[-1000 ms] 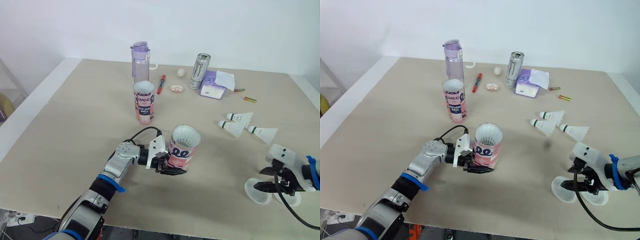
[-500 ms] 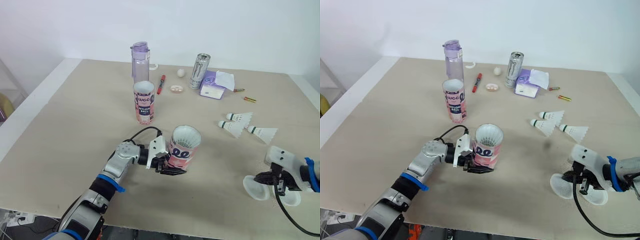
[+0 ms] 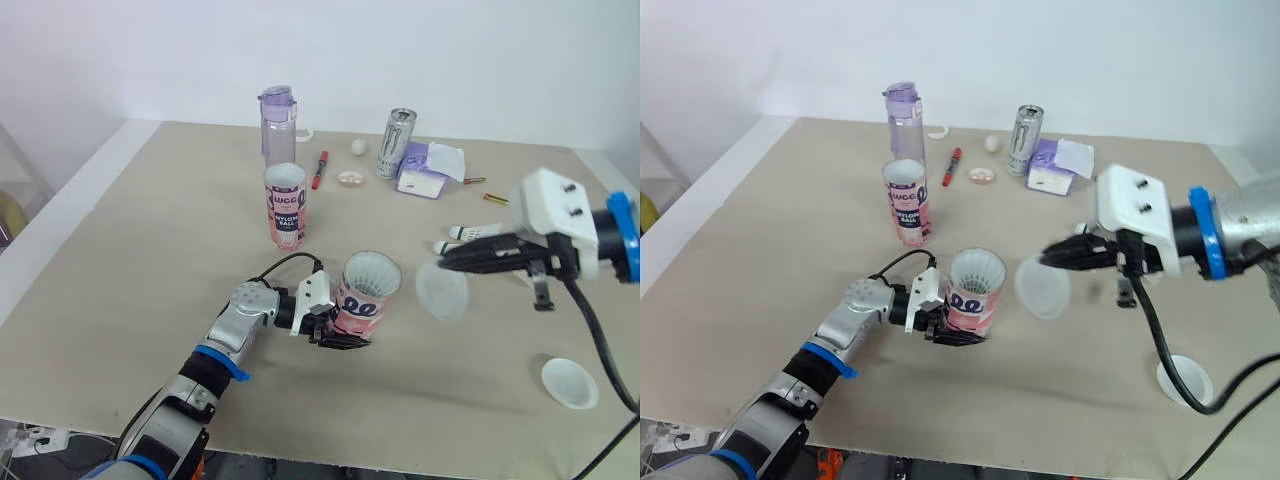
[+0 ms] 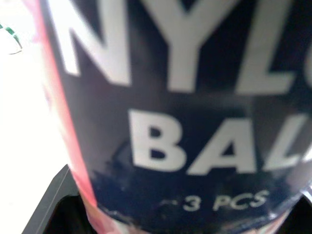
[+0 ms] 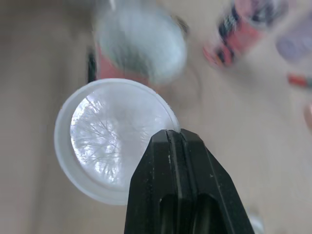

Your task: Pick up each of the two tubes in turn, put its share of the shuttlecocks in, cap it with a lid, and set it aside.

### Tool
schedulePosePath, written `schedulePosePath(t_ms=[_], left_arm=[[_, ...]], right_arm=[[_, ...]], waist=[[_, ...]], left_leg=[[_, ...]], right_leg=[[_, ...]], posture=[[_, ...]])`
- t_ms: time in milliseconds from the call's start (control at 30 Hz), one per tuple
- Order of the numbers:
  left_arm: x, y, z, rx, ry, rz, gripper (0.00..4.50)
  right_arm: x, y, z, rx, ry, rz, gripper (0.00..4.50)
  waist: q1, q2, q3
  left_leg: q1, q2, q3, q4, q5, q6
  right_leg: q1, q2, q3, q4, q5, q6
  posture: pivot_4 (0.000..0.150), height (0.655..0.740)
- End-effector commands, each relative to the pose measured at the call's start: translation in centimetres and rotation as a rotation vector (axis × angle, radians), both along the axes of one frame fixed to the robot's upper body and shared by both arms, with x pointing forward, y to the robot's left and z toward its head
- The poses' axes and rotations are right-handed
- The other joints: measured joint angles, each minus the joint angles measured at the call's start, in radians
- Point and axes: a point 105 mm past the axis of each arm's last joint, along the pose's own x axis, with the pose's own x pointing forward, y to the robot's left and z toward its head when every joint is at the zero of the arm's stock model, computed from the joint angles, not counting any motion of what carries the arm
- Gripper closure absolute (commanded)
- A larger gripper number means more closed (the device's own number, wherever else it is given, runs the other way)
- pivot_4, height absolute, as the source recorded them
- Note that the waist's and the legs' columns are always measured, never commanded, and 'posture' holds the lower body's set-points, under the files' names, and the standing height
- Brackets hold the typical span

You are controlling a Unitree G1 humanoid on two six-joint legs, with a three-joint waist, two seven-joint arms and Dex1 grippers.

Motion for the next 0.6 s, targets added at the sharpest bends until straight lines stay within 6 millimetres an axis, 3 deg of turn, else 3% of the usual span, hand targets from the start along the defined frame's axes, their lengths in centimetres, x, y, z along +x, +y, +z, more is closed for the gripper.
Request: schedulePosePath(t_ms=[33, 267, 600], left_arm=[[-0.7, -0.2, -2.3, 0.068, 0.061, -0.012, 1.43], [-0.7, -0.2, -2.3, 0.064, 0.063, -0.002, 1.43], [-0.7, 0.2, -2.5, 0.067, 0.075, 0.019, 1.43]], right_arm=[[0.3, 2.1, 0.3, -0.039, -0.009, 0.083, 4.45], [2.2, 4.1, 0.2, -0.09, -0.042, 0.154, 4.45], [3.7, 3.6, -0.3, -0.158, -0.077, 0.166, 4.45]], waist=[[0.004, -0.001, 0.0], [0.005, -0.002, 0.0], [0.005, -0.002, 0.0]], left_leg=[[0.0, 0.0, 0.0, 0.0, 0.0, 0.0], [-0.005, -0.001, -0.001, 0.002, 0.0, 0.001], [-0.005, -0.001, -0.001, 0.002, 0.0, 0.001]], right_leg=[[0.0, 0.0, 0.0, 0.0, 0.0, 0.0], [-0.002, -0.002, -0.002, 0.0, 0.0, 0.001], [-0.001, -0.001, -0.004, 0.001, 0.0, 0.0]], posture=[[0.15, 0.74], [0.15, 0.74], [0.15, 0.74]])
